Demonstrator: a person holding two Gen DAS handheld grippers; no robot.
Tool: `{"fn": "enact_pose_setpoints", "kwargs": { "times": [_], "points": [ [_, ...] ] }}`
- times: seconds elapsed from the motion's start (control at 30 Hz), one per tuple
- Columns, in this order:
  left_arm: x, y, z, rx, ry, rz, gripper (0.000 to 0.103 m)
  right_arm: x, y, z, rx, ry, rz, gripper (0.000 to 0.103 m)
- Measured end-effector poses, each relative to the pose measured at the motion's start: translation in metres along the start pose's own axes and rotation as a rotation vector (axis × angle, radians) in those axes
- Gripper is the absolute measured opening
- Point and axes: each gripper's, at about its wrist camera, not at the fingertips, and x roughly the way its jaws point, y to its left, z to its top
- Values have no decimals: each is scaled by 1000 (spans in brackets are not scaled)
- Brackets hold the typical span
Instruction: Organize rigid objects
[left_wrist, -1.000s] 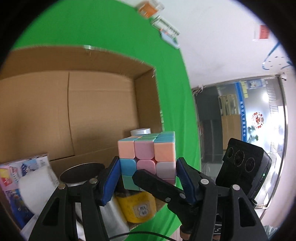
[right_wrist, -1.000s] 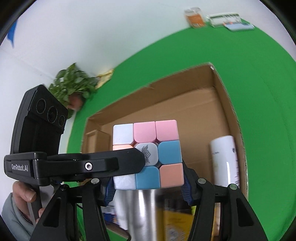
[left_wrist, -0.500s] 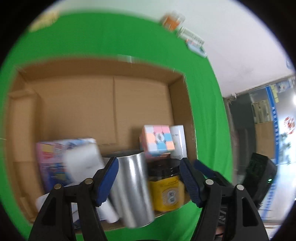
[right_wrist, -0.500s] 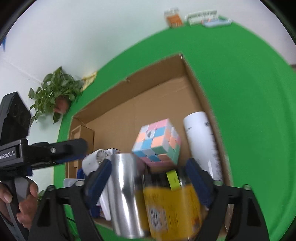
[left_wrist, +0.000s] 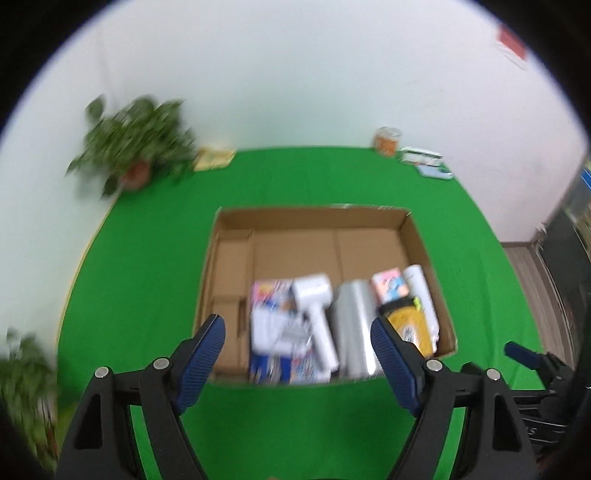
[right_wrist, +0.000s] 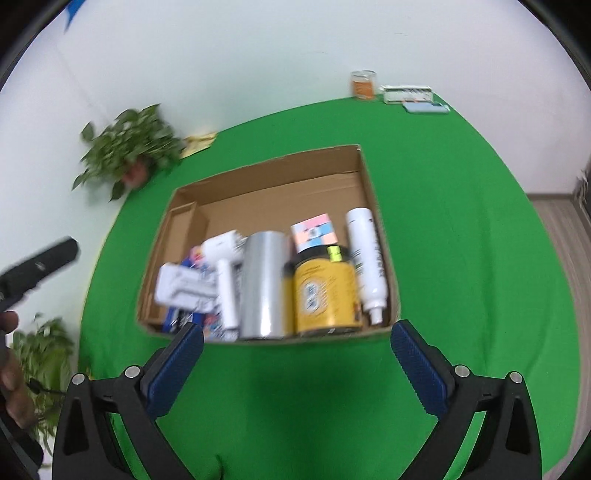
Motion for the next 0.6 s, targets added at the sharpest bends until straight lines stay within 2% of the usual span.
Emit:
{"fn": "enact_pose_setpoints", "kwargs": {
  "times": [0.1,0.33,0.43,0.6],
  "points": [
    [-18,10,-21,-45,-10,15,81,-25,19,-10,-59,-3,-11,102],
    [-58,29,-52,-76,-73,45,81,-65,58,-37,-153,13,-35,102],
    [-65,38,-58,-79,-75,10,81,-76,73,-44,-192,-18,-64,102],
    [-66,40,-65,-38,-76,-35,81,-100,89,-51,-158,-42,-102,102]
  ]
}}
